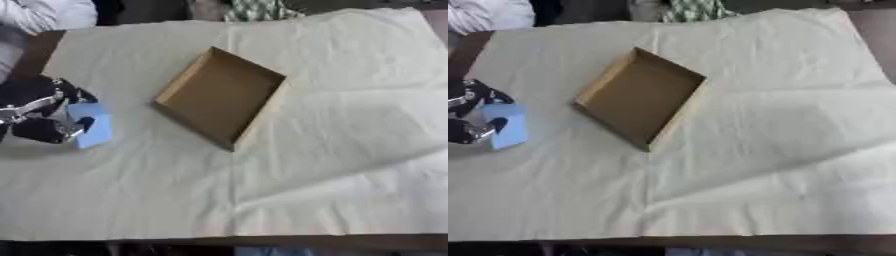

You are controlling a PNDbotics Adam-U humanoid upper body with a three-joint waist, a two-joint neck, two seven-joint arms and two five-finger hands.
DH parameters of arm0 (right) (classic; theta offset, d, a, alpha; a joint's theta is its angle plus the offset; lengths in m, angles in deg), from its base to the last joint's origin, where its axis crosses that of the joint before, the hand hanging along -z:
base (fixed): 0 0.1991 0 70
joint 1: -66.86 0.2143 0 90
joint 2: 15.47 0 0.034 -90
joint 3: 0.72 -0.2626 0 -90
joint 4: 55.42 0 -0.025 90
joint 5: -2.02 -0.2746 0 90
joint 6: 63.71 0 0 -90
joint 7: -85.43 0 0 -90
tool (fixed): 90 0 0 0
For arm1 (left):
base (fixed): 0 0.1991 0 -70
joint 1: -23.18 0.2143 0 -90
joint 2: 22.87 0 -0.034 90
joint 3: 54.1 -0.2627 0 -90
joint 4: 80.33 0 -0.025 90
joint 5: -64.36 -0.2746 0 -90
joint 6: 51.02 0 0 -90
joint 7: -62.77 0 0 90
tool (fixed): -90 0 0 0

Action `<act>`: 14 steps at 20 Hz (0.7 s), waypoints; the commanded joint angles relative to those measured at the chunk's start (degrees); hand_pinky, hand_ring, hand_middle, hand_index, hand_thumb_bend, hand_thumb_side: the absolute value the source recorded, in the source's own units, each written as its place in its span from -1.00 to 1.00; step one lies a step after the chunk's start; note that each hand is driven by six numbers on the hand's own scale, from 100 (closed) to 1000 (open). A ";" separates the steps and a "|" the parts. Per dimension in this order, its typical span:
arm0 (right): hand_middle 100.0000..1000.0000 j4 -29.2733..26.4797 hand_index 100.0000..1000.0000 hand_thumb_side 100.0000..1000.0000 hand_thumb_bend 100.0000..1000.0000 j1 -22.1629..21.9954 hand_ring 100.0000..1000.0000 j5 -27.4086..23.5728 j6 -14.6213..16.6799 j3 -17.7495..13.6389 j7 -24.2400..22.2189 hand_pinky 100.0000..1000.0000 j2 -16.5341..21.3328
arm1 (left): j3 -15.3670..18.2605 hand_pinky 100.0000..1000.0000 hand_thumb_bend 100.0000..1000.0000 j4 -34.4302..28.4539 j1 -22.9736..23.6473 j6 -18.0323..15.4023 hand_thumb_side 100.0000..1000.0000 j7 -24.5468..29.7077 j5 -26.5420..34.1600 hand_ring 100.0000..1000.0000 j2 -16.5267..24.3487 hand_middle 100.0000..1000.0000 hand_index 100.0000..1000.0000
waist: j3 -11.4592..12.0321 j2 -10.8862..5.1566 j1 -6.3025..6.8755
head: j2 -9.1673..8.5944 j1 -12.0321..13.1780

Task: Pick up objects on the table and place them in the box.

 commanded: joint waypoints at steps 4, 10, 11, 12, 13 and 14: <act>0.04 -0.60 0.53 0.01 -1.00 0.56 0.38 -0.23 0.11 -0.31 -0.02 0.28 1.15 | 2.44 -0.32 -1.00 -1.97 -2.33 0.19 -0.68 -0.97 3.32 -0.72 0.54 -0.79 0.10 | 0.06 -0.89 -0.15 | -0.36 -0.15; 0.04 -0.67 0.53 0.01 -1.00 0.76 0.39 -0.18 0.09 -0.23 0.02 0.28 1.27 | 1.56 -0.33 -1.00 -2.93 -7.73 -0.53 -0.68 -0.10 5.14 -0.73 -2.25 -0.80 0.08 | -0.24 -0.95 -0.11 | -0.38 -0.09; 0.04 -0.68 0.53 0.01 -1.00 0.80 0.39 -0.19 0.08 -0.22 0.01 0.28 1.25 | 1.20 -0.33 -1.00 -2.84 -8.89 -0.75 -0.68 0.23 5.26 -0.73 -3.05 -0.80 0.08 | -0.31 -0.95 -0.13 | -0.42 -0.08; 0.04 -0.69 0.53 0.01 -1.00 0.86 0.39 -0.21 0.09 -0.18 -0.01 0.28 1.22 | 0.75 -0.33 -1.00 -2.76 -10.24 -1.05 -0.68 0.60 5.37 -0.73 -4.11 -0.80 0.08 | -0.48 -0.93 -0.15 | -0.49 -0.03; 0.04 -0.69 0.53 0.01 -1.00 0.92 0.39 -0.23 0.10 -0.17 -0.03 0.28 1.19 | 0.29 -0.34 -1.00 -2.53 -11.59 -1.33 -0.68 1.06 5.43 -0.74 -5.23 -0.80 0.07 | -0.62 -0.90 -0.19 | -0.58 -0.03; 0.04 -0.69 0.53 0.01 -1.00 0.98 0.39 -0.26 0.11 -0.17 -0.03 0.28 1.16 | -0.15 -0.34 -1.00 -2.24 -12.94 -1.62 -0.68 1.54 5.47 -0.74 -6.48 -0.80 0.07 | -0.79 -0.87 -0.25 | -0.68 -0.04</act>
